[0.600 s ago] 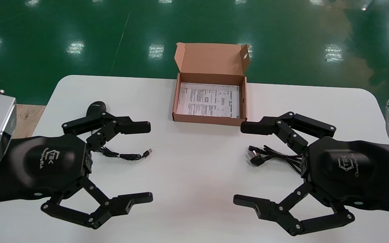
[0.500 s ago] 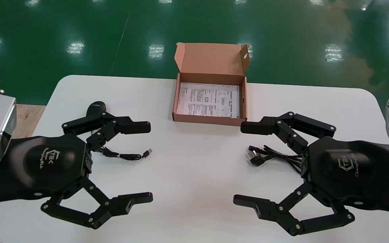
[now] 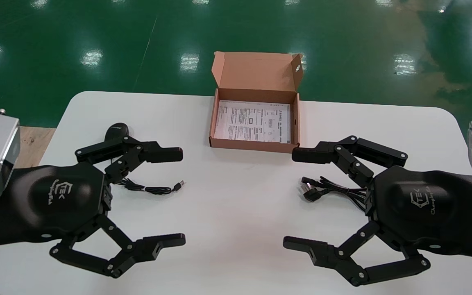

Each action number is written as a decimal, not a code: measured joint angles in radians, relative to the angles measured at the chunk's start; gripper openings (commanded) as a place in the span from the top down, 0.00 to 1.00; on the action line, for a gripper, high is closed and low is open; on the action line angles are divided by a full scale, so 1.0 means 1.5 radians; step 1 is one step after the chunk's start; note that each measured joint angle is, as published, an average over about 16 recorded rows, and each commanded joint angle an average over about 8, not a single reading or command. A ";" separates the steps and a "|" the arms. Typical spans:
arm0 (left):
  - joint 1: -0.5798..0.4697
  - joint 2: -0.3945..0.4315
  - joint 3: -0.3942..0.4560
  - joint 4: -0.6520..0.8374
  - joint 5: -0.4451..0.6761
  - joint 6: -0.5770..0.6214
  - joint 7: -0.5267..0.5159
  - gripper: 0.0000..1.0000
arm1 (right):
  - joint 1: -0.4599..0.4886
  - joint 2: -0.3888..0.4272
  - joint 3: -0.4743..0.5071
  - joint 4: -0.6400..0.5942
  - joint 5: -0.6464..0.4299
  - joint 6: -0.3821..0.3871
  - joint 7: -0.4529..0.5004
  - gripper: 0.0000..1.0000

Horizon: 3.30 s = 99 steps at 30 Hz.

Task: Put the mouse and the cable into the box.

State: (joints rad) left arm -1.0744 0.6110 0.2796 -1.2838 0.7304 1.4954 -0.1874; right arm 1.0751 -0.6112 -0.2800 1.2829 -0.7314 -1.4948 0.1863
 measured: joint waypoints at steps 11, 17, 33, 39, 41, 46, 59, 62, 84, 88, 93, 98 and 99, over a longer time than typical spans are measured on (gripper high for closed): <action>-0.063 0.006 0.045 0.028 0.078 0.029 0.004 0.00 | 0.031 0.007 -0.001 -0.026 -0.084 0.003 -0.098 0.00; -0.172 0.039 0.122 0.097 0.223 0.049 0.039 0.00 | 0.080 -0.002 -0.020 -0.104 -0.197 -0.005 -0.232 0.00; -0.435 0.241 0.340 0.502 0.599 0.015 0.317 0.00 | 0.259 -0.117 -0.132 -0.486 -0.472 -0.006 -0.567 0.00; -0.458 0.290 0.348 0.646 0.614 -0.023 0.408 0.00 | 0.312 -0.163 -0.159 -0.603 -0.524 0.025 -0.639 0.00; -0.461 0.301 0.348 0.682 0.614 -0.034 0.433 0.00 | 0.325 -0.177 -0.165 -0.635 -0.536 0.036 -0.656 0.00; -0.466 0.320 0.346 0.747 0.613 -0.058 0.484 0.00 | 0.350 -0.205 -0.176 -0.699 -0.558 0.065 -0.688 0.00; -0.469 0.339 0.340 0.825 0.606 -0.096 0.556 0.00 | 0.369 -0.247 -0.195 -0.795 -0.588 0.101 -0.733 0.00; -0.470 0.340 0.339 0.832 0.605 -0.101 0.563 0.00 | 0.368 -0.251 -0.197 -0.806 -0.591 0.100 -0.738 0.00; -0.469 0.340 0.338 0.833 0.603 -0.102 0.566 0.00 | 0.369 -0.252 -0.195 -0.808 -0.588 0.100 -0.739 0.00; -0.469 0.340 0.338 0.833 0.603 -0.102 0.565 0.00 | 0.372 -0.253 -0.194 -0.807 -0.587 0.104 -0.737 0.00; -0.469 0.340 0.338 0.833 0.603 -0.102 0.566 0.00 | 0.376 -0.254 -0.193 -0.808 -0.586 0.109 -0.735 0.00; -0.469 0.340 0.338 0.833 0.603 -0.103 0.566 0.00 | 0.378 -0.256 -0.193 -0.809 -0.586 0.114 -0.734 0.00; -0.468 0.340 0.338 0.833 0.603 -0.104 0.566 0.00 | 0.378 -0.256 -0.193 -0.809 -0.586 0.115 -0.734 0.00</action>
State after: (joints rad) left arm -1.7771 1.1207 0.7865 -0.0337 1.6342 1.3387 0.6612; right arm 1.6421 -0.9947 -0.5699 0.0698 -1.6101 -1.3229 -0.9152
